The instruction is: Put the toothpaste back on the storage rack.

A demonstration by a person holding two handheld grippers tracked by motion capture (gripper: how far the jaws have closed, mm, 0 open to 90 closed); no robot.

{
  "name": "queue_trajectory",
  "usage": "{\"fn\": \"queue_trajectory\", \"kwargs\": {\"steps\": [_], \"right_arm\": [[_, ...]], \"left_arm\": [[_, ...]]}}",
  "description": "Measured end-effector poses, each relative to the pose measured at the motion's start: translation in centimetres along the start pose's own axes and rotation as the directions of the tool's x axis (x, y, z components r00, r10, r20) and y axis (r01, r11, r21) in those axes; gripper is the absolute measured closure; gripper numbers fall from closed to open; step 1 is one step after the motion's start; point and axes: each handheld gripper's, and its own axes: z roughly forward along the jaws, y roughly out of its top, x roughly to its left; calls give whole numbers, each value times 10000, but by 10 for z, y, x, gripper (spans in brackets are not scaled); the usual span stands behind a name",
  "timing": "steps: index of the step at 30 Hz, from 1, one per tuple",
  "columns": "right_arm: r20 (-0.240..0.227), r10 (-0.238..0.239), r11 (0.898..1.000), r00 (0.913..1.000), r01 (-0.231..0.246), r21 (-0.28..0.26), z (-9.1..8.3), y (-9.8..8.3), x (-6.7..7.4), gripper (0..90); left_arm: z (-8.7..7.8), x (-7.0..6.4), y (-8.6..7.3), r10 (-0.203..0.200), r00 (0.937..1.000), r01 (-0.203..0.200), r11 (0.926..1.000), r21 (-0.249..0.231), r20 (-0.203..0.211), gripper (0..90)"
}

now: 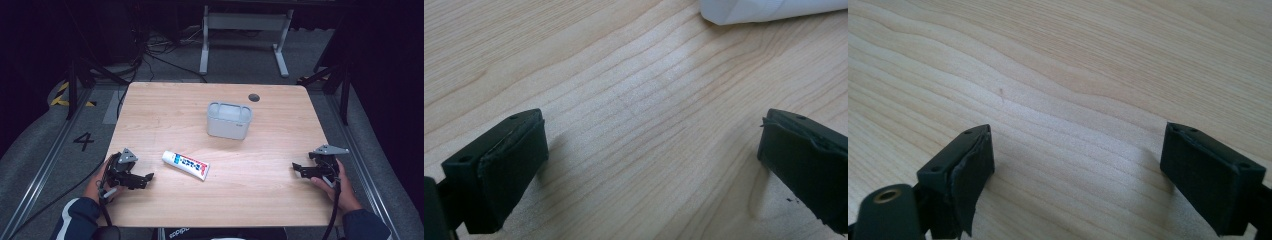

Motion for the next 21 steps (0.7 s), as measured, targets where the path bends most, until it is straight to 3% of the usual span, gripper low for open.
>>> {"fn": "queue_trajectory", "kwargs": {"steps": [2, 6, 10, 14, 15, 18, 20, 21], "right_arm": [[-3, 0, 10000, 10000, 0, 1, 0, 0, 0, 142], [-4, -3, 10000, 10000, 3, -2, 0, 0, 0, 143], [-28, -25, 10000, 10000, 25, -2, 0, 0, 0, 143], [-19, -20, 10000, 10000, 20, -7, 0, 0, 0, 143], [-11, -17, 10000, 10000, 17, -8, 0, 0, 0, 144], [-14, -20, 10000, 10000, 20, -7, 0, 0, 0, 143], [-43, -68, 10000, 10000, 68, -11, 1, 0, 0, 143], [-56, -93, 10000, 9999, 93, -14, 1, 1, 0, 144]], "left_arm": [[-1, 3, -1, 45, 9995, -48, 9999, 92, 299, 3], [-1, 5, 0, 150, 9997, -152, 9999, 82, 186, 3], [-1, 6, 3, 432, 9983, -446, 9983, 372, 380, 5], [-1, 3, 8, 742, 9960, -772, 9952, 597, 498, 6], [-1, 3, 10, 1051, 9931, -1085, 9918, 671, 524, 6], [1, 5, 12, 1210, 9902, -1258, 9895, 706, 692, 6], [2, 4, 14, 1066, 9908, -1134, 9902, 813, 837, 6], [2, 4, 16, 1287, 9878, -1362, 9870, 854, 878, 9]]}}
